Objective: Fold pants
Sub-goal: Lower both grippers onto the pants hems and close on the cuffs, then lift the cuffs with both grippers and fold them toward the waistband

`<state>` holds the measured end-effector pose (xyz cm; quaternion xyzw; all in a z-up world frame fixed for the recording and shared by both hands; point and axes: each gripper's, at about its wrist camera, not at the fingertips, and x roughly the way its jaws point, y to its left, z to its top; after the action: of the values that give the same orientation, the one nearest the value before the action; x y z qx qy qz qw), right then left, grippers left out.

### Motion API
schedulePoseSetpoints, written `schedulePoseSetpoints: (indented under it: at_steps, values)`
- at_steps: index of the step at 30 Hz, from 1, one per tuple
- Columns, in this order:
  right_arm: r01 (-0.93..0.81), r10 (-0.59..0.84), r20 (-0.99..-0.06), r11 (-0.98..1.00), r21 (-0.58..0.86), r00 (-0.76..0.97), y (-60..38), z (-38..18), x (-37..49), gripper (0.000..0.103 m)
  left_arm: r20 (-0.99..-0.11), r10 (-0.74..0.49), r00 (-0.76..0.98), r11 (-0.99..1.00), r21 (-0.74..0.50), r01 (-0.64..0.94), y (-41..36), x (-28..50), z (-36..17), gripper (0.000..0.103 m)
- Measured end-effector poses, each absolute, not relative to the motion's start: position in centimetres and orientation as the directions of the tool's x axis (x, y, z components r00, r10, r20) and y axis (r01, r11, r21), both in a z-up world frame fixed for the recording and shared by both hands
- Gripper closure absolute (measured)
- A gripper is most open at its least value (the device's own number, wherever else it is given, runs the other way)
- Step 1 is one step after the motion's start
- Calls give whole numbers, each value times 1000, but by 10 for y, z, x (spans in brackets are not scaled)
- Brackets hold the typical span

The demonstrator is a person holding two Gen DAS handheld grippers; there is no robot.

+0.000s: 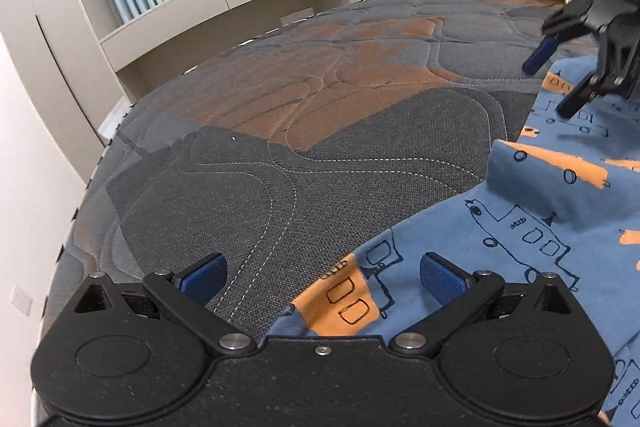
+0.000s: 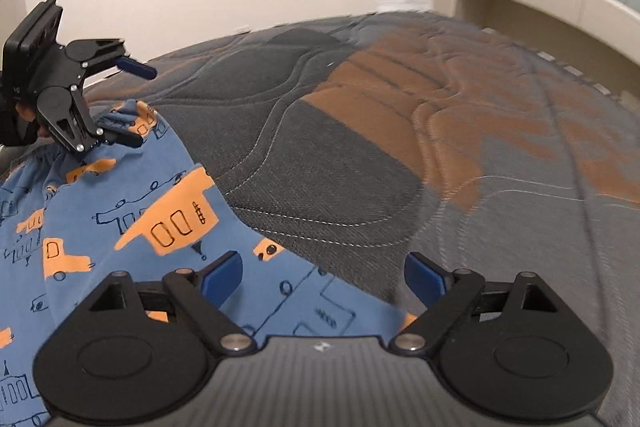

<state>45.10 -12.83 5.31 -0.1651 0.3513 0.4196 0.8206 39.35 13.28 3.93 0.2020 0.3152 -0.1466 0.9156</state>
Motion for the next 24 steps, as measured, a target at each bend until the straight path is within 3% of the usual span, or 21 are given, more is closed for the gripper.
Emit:
schedulePoseSetpoints:
  at_steps: [2,7,8,9,13,14,15,18,24]
  values:
    - [-817,574,-739,574,55,353,-124,47,461,12,-657,-151,739,890,235,390,141,399,40,1]
    - [-832,569,-773,546,99,282,-123,36,470,21,-707,-151,691,920,155,360,155,410,37,16]
    - [-828,574,-768,550,106,283,-125,37,470,34,-713,-154,684,925,139,353,157,410,37,24]
    - [-825,582,-760,554,110,290,-126,38,469,55,-718,-160,677,928,124,351,158,409,37,33]
    - [-839,587,-752,538,87,299,-123,40,457,82,-751,-167,639,931,94,353,155,408,34,60]
    - [-838,589,-751,538,87,300,-122,41,454,90,-753,-176,634,932,81,354,155,407,34,71]
    - [-838,588,-750,539,83,303,-122,41,450,95,-755,-191,628,933,59,355,156,406,35,89]
    - [-838,567,-747,546,25,347,-118,44,437,100,-747,-163,645,950,57,306,157,402,39,102]
    - [-743,471,-684,651,-158,558,-117,68,421,101,-649,-81,757,976,104,193,164,387,65,103]
